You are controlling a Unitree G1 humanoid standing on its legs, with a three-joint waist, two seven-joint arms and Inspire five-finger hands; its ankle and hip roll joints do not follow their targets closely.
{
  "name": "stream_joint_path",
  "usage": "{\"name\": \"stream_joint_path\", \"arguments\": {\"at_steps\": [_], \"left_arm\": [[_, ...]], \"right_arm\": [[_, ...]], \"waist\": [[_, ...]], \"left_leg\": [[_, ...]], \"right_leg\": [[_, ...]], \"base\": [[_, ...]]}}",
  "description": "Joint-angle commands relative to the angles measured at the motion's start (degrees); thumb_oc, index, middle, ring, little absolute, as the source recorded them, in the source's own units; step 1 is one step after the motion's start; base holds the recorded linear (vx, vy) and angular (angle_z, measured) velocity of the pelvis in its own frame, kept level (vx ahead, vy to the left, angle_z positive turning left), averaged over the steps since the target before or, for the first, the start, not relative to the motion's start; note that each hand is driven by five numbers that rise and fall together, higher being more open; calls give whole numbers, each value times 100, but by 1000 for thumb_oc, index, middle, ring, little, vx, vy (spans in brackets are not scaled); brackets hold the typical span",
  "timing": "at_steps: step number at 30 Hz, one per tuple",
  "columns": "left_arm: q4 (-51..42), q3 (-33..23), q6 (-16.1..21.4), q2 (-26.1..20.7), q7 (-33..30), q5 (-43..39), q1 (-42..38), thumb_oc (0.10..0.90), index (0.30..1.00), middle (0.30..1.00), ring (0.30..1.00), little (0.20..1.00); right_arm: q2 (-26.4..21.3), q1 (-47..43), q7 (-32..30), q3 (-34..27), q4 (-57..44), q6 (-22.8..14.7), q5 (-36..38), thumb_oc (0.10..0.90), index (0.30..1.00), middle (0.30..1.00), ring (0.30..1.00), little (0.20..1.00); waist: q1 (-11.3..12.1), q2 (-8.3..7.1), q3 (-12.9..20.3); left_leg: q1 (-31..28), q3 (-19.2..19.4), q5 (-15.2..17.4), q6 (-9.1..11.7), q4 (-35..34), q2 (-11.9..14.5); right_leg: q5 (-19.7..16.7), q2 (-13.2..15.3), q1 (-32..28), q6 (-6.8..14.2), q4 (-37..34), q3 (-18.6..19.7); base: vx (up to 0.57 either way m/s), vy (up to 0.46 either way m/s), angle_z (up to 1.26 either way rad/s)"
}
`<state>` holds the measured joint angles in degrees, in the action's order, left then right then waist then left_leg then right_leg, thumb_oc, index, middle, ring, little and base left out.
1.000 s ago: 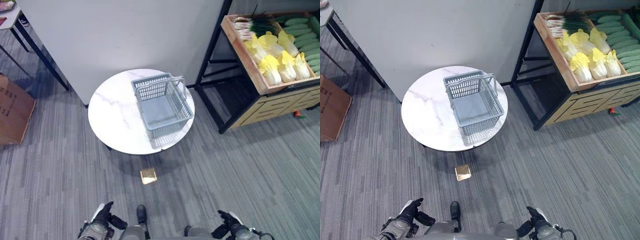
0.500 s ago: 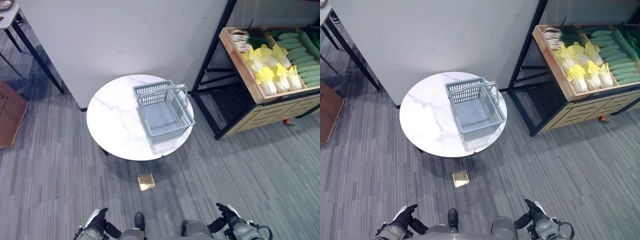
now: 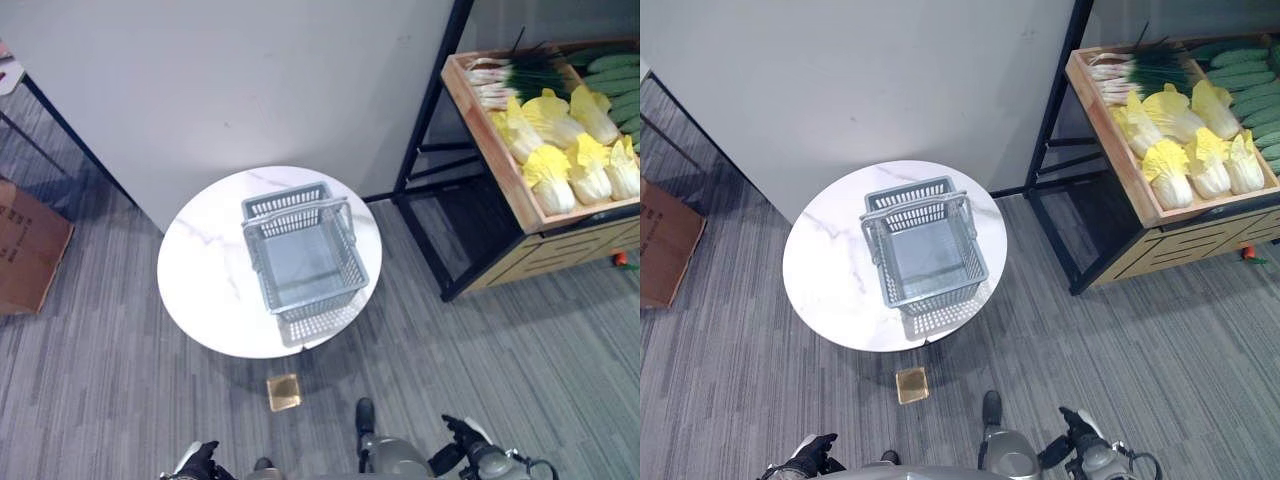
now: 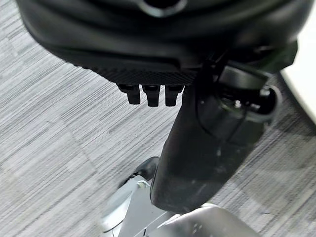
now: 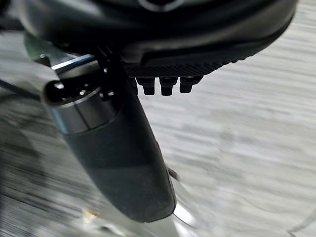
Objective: Get the vegetables into the basket
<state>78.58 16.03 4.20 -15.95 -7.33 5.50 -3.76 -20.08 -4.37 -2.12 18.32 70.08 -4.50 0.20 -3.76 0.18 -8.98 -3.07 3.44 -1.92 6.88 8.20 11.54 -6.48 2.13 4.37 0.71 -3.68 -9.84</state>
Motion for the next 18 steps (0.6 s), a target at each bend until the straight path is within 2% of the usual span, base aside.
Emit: {"name": "stream_joint_path", "arguments": {"at_steps": [1, 2, 5, 6, 7, 8, 10, 14, 18], "left_arm": [[-85, 96, 104, -1, -35, -182, -300, 900, 1000, 1000, 1000, 1000], [-131, 115, 120, 7, -34, -236, -326, 900, 1000, 1000, 1000, 1000], [-157, 142, 122, 25, -46, -271, -342, 900, 1000, 1000, 1000, 1000], [-168, 157, 130, 65, -53, -288, -335, 900, 1000, 1000, 1000, 1000], [-170, 196, 153, 117, -71, -257, -282, 900, 1000, 1000, 1000, 1000], [-170, 197, 153, 116, -71, -257, -282, 900, 1000, 1000, 1000, 1000], [-190, 246, 174, 156, -99, -232, -248, 900, 1000, 1000, 1000, 1000], [-147, 301, 164, 171, -112, -206, -263, 900, 1000, 1000, 1000, 1000], [-141, 361, 167, 163, -61, -122, -233, 900, 1000, 1000, 1000, 1000]], "right_arm": [[-99, -211, -21, 57, 168, -146, 220, 900, 1000, 1000, 1000, 1000], [-132, -196, -29, 27, 187, -145, 229, 900, 1000, 1000, 1000, 1000], [-159, -143, -52, -32, 254, -128, 273, 900, 1000, 1000, 1000, 1000], [-148, -107, -84, -222, 368, -110, 502, 900, 1000, 1000, 1000, 1000], [-149, -89, -111, -338, 416, -111, 613, 900, 1000, 1000, 1000, 1000], [-149, -88, -111, -339, 416, -111, 613, 900, 1000, 1000, 1000, 1000], [-165, -104, -131, -307, 426, -122, 542, 900, 1000, 1000, 1000, 1000], [-138, -103, -110, -265, 414, -108, 441, 900, 1000, 1000, 1000, 1000], [-45, -84, -95, -353, 520, -68, 488, 900, 1000, 1000, 1000, 1000]], "waist": [[24, -100, -160], [26, -125, -182], [20, -155, -190], [-9, -151, -164], [9, -110, -137], [11, -115, -129], [60, -39, -88], [93, 34, -101], [84, 26, -34]], "left_leg": [[89, -117, -277, 65, 607, -517], [200, -158, -393, 96, 834, -537], [327, -150, -473, 91, 939, -539], [456, -23, -382, 42, 637, -510], [503, 153, -159, -2, -19, -411], [502, 158, -175, -5, -38, -418], [682, 91, -169, -12, -561, -374], [641, 39, -168, -38, -681, -370], [385, 215, -72, -161, -1000, -543]], "right_leg": [[253, 337, 337, 351, 882, 155], [267, 350, 270, 307, 857, 140], [312, 379, 130, 275, 772, 111], [317, 431, 23, 326, 645, 98], [342, 480, -136, 434, 475, 154], [335, 485, -128, 437, 469, 157], [384, 532, -125, 498, 460, 257], [504, 575, -118, 534, 623, 393], [334, 681, -111, 639, 577, 600]], "base": [[123, -148, 9], [85, -101, 9], [147, -54, 7], [236, 82, 6], [235, 83, 14], [177, 117, 27], [100, 119, 16], [73, 157, -37], [53, 227, -26]]}}
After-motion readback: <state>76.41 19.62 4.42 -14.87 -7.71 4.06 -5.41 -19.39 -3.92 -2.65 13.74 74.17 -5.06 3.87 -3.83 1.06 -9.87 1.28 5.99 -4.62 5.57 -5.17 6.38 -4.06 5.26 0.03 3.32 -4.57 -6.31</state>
